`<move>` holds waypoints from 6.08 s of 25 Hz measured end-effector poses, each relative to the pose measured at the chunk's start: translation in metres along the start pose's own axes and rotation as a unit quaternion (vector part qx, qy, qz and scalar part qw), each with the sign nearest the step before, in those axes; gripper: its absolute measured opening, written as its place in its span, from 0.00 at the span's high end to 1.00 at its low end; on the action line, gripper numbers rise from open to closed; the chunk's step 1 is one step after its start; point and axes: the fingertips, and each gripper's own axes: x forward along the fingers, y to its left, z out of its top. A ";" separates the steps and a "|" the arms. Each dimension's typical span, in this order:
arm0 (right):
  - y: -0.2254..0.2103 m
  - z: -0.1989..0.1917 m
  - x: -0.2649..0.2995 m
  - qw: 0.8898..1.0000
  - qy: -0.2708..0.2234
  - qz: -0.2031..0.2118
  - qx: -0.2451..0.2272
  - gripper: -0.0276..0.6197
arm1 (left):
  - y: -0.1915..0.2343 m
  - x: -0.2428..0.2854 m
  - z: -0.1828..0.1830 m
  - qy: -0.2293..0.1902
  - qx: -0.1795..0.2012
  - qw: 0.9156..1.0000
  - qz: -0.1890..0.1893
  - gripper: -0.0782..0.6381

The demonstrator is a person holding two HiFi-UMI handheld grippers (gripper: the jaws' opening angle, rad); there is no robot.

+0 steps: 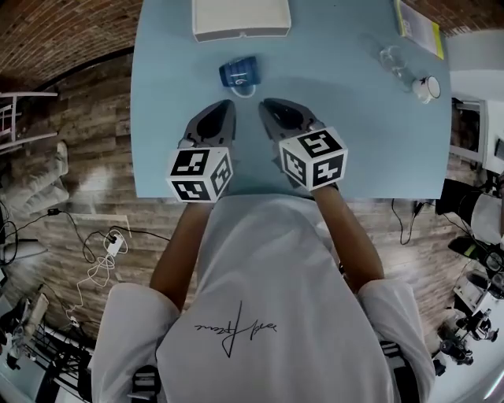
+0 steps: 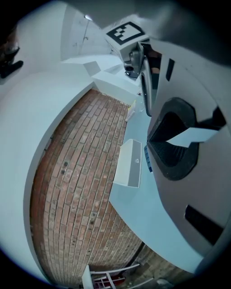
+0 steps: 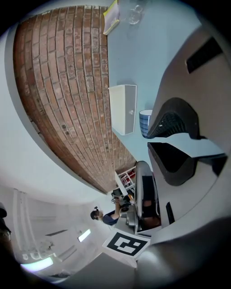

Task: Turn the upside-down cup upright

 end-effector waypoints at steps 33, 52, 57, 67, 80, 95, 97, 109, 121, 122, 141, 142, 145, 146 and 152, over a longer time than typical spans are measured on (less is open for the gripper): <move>-0.054 -0.016 0.066 0.997 0.062 0.006 0.041 0.92 | 0.067 0.071 -0.025 0.078 -0.028 0.996 0.014 0.88; -0.059 -0.021 0.077 0.995 0.073 0.032 0.060 0.92 | 0.077 0.082 -0.034 0.092 -0.040 0.995 0.015 0.88; -0.055 -0.021 0.081 0.994 0.072 0.041 0.065 0.92 | 0.080 0.081 -0.032 0.087 -0.039 0.995 0.014 0.88; -0.048 -0.020 0.084 0.993 0.065 0.059 0.082 0.92 | 0.086 0.081 -0.033 0.091 -0.042 0.995 0.019 0.88; -0.048 -0.021 0.083 0.990 0.067 0.066 0.101 0.92 | 0.087 0.083 -0.034 0.092 -0.041 0.995 0.018 0.88; -0.041 -0.027 0.078 0.989 0.080 0.069 0.104 0.92 | 0.087 0.081 -0.036 0.094 -0.039 0.995 0.015 0.88; -0.041 -0.028 0.077 0.989 0.081 0.071 0.106 0.92 | 0.087 0.080 -0.037 0.094 -0.039 0.995 0.014 0.88; -0.042 -0.031 0.068 0.988 0.093 0.073 0.103 0.92 | 0.078 0.082 -0.042 0.098 -0.036 0.994 0.007 0.88; -0.043 -0.037 0.055 0.988 0.108 0.063 0.090 0.92 | 0.065 0.079 -0.050 0.101 -0.036 0.994 -0.005 0.88; -0.043 -0.038 0.054 0.988 0.109 0.062 0.088 0.92 | 0.064 0.079 -0.051 0.102 -0.037 0.994 -0.006 0.88; -0.042 -0.036 0.047 0.990 0.116 0.051 0.061 0.92 | 0.057 0.083 -0.058 0.107 -0.039 0.993 -0.014 0.88; -0.042 -0.036 0.047 0.990 0.116 0.052 0.062 0.92 | 0.057 0.084 -0.058 0.107 -0.041 0.993 -0.014 0.88; -0.040 -0.036 0.047 0.990 0.116 0.053 0.060 0.92 | 0.058 0.084 -0.059 0.107 -0.042 0.993 -0.014 0.88; -0.039 -0.035 0.047 0.990 0.116 0.054 0.056 0.92 | 0.058 0.084 -0.059 0.107 -0.042 0.993 -0.014 0.88; -0.036 -0.030 0.048 0.991 0.118 0.054 0.037 0.92 | 0.059 0.084 -0.059 0.107 -0.044 0.993 -0.014 0.88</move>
